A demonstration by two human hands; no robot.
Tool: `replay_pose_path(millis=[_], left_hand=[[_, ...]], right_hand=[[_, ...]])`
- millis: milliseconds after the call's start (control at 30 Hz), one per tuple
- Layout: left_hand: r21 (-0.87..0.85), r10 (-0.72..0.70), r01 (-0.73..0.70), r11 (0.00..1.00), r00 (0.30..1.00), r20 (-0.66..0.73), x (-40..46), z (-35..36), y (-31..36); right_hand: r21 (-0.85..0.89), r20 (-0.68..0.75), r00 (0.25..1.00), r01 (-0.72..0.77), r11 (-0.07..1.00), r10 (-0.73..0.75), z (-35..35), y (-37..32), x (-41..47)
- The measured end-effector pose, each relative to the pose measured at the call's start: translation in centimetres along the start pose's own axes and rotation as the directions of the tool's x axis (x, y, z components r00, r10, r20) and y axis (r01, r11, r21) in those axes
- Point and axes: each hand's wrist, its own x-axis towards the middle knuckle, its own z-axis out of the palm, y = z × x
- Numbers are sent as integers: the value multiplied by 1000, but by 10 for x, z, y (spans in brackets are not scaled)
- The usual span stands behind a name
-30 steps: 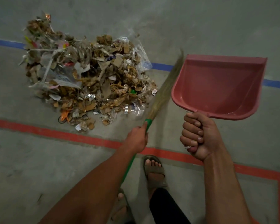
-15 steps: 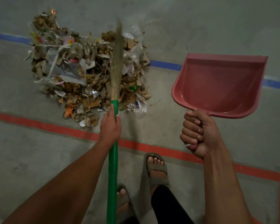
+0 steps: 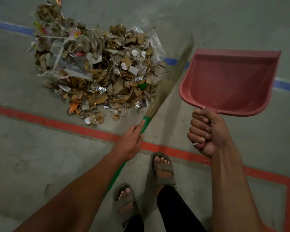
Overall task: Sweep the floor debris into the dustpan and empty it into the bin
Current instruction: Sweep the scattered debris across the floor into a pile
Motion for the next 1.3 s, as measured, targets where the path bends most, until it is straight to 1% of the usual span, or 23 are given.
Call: replay_pose_path(millis=[33, 100, 133, 200, 267, 367, 433, 533, 633, 700, 867, 1000, 1233, 1300], left_hand=[[25, 23, -25, 999, 998, 58, -3, 6, -6], [109, 21, -42, 993, 982, 186, -8, 14, -24], [159, -4, -33, 987, 973, 231, -8, 13, -33], [227, -94, 35, 973, 962, 257, -7, 6, -51], [231, -180, 131, 964, 962, 203, -2, -9, -63], [209, -234, 225, 952, 972, 21, 8, -38, -75], [171, -221, 232, 957, 972, -81, 10, -55, -79], [87, -193, 210, 974, 966, -175, 13, -78, -79], [48, -244, 265, 963, 935, -258, 15, -94, -76], [17, -295, 312, 950, 914, -280, 18, -103, -76], [-54, -321, 320, 946, 900, -295, 17, -124, -86], [-62, -347, 345, 937, 886, -307, 22, -148, -94], [-66, -376, 376, 924, 865, -332, 46, -195, -150], [-66, -360, 361, 930, 868, -342, 58, -208, -167]], right_hand=[[-7, -7, 1000, -3, 1000, 3, 0, 1, 0], [-16, -14, 1000, -3, 1000, 3, 2, 2, 1], [-18, -16, 1000, -5, 1000, 5, 3, 3, 2], [-19, -16, 1000, -11, 1000, 11, 5, 5, 5], [-19, -3, 1000, -19, 1000, 19, 8, 7, 7], [-23, 18, 999, -40, 999, 41, 14, 14, 13], [-29, 24, 998, -53, 998, 53, 19, 17, 16], [-41, 29, 997, -66, 997, 67, 31, 19, 22], [-41, 36, 996, -75, 996, 77, 42, 18, 32], [-37, 47, 995, -91, 995, 93, 51, 17, 40], [-55, 84, 987, -129, 990, 134, 77, 17, 67], [-77, 96, 981, -163, 984, 170, 99, 22, 84], [-127, 80, 973, -205, 970, 216, 144, 36, 130], [-142, 72, 973, -206, 968, 217, 160, 40, 146]])
